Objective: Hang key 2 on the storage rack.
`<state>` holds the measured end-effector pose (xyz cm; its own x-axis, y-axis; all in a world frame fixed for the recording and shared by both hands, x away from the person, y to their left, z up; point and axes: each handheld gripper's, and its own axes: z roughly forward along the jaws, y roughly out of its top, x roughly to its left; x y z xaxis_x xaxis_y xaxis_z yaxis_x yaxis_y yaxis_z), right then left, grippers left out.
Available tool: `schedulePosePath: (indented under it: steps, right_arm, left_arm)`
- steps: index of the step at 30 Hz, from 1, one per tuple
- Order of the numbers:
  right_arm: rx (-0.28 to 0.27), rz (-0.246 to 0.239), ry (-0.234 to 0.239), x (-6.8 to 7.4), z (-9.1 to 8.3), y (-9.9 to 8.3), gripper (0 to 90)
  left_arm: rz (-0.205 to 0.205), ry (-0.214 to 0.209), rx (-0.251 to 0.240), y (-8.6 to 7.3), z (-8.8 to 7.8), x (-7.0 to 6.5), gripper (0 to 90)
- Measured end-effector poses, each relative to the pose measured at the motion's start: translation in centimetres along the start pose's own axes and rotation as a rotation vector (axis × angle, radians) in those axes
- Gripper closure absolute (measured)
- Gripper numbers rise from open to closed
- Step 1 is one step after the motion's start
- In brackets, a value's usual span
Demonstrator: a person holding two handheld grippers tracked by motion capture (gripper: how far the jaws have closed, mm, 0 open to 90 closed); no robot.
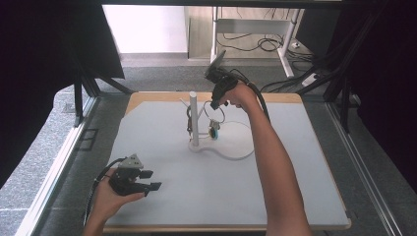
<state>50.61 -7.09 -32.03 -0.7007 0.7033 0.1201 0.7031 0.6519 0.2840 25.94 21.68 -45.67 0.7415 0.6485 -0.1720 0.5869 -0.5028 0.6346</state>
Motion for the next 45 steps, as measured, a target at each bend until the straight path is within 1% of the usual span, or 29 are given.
schedulePosePath:
  steps: [1,2,5,9,16,17,21,22,30,33,36,39,40,45]
  right_arm:
    - [-0.003,0.000,0.002,0.1,0.0,0.0,84.8]
    - [-0.002,-0.012,-0.001,0.1,0.0,0.1,84.8]
    - [-0.007,-0.018,0.003,0.5,0.0,0.2,84.8]
    - [-0.002,-0.029,0.006,0.9,0.1,0.1,84.8]
    - [0.006,-0.055,0.014,1.8,0.4,0.1,84.8]
    - [0.010,-0.051,0.014,1.9,0.5,0.1,84.8]
    - [0.019,-0.064,0.016,2.2,0.8,0.0,84.7]
    - [0.015,-0.059,0.026,2.3,0.8,-0.1,84.7]
    - [0.022,-0.059,0.045,2.4,1.5,-0.7,84.4]
    - [0.014,-0.058,0.058,2.5,1.6,-0.9,84.3]
    - [0.019,-0.067,0.056,2.5,1.7,-1.2,84.0]
    - [0.009,-0.063,0.068,2.5,1.9,-1.4,82.9]
    - [0.008,-0.063,0.071,2.4,1.8,-1.5,80.8]
    - [-0.013,-0.056,0.077,2.2,1.3,-1.9,78.4]
  left_arm:
    - [-0.001,0.000,-0.001,0.0,0.0,0.0,43.4]
    - [-0.001,-0.001,-0.001,0.0,0.0,0.0,43.4]
    - [-0.001,-0.002,-0.001,0.0,0.1,-0.1,43.4]
    - [0.005,0.000,0.008,0.1,0.2,-0.1,43.4]
    - [0.010,0.003,0.008,0.1,0.3,-0.2,43.4]
    - [0.011,0.003,0.011,0.1,0.3,-0.2,43.4]
    - [0.010,0.003,0.015,0.1,0.4,-0.3,43.4]
    - [0.010,0.003,0.015,0.1,0.4,-0.3,43.4]
    - [0.014,0.009,0.022,0.2,0.6,-0.4,43.4]
    - [0.015,0.007,0.028,0.2,0.7,-0.3,43.3]
    - [0.017,0.009,0.030,0.2,0.7,-0.4,43.3]
    - [0.021,0.009,0.037,0.2,0.8,-0.4,43.2]
    - [0.020,0.010,0.038,0.2,0.8,-0.4,43.1]
    - [0.016,0.011,0.037,0.2,0.9,-0.5,43.1]
